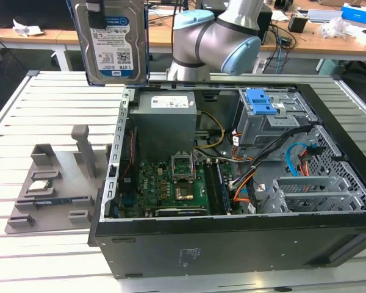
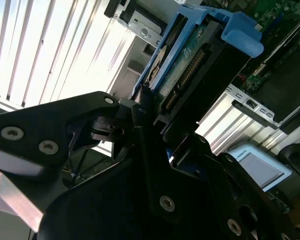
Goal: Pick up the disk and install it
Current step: 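Pick up the disk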
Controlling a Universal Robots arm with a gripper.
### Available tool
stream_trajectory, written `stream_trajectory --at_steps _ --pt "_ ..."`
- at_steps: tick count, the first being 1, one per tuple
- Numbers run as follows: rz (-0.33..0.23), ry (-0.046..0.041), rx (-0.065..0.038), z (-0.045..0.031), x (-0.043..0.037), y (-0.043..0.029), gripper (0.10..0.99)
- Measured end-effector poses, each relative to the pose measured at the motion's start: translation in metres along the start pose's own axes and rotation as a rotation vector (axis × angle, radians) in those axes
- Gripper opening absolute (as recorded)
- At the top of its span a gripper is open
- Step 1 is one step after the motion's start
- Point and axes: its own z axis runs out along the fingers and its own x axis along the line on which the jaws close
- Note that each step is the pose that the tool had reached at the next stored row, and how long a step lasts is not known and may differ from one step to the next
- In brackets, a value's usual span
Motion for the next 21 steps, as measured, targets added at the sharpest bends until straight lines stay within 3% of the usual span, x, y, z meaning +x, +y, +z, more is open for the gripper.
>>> stream_trajectory --at_steps 2,3,5,10,21 --pt "0.000 -0.0001 0.000 -0.0005 0.0002 -0.0101 0.365" --pt "0.000 -0.0001 0.000 -0.0010 0.0005 -0.0207 0.365" --pt "0.000 -0.0001 0.000 -0.0014 0.0006 -0.0282 0.365" --pt "0.000 -0.0001 -0.001 -0.0029 0.0013 -0.0564 0.365" --pt "0.000 -0.0001 -0.002 -0.0054 0.0023 -0.1029 0.365"
